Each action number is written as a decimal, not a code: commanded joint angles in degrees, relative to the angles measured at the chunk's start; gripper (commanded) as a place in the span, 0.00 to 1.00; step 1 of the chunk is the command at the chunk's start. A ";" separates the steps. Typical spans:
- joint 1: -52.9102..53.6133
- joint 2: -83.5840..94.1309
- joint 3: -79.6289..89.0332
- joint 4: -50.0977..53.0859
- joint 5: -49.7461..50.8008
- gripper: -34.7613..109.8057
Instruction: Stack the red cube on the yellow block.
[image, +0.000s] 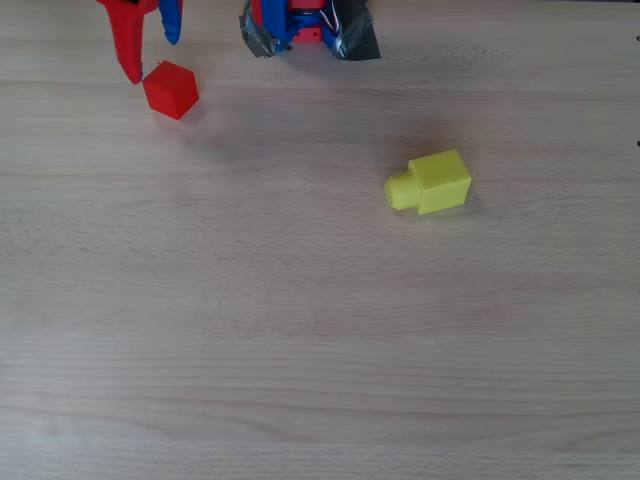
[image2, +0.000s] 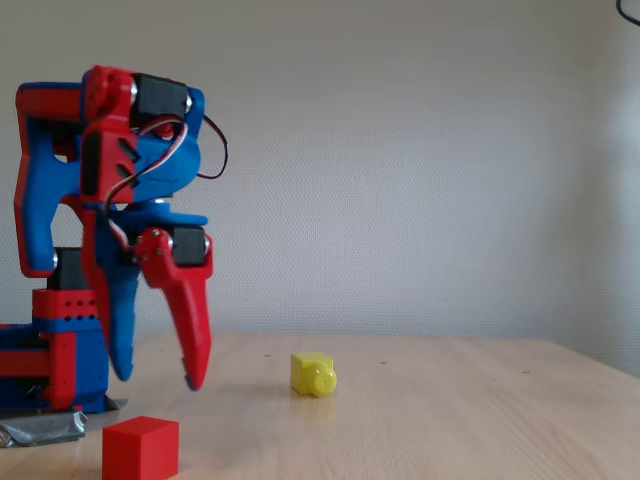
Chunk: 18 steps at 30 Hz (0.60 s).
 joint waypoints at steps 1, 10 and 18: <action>1.76 0.79 -2.37 1.85 -1.58 0.43; 2.20 -0.09 -0.62 2.81 -2.46 0.43; 3.60 -0.09 3.52 -1.23 -4.92 0.43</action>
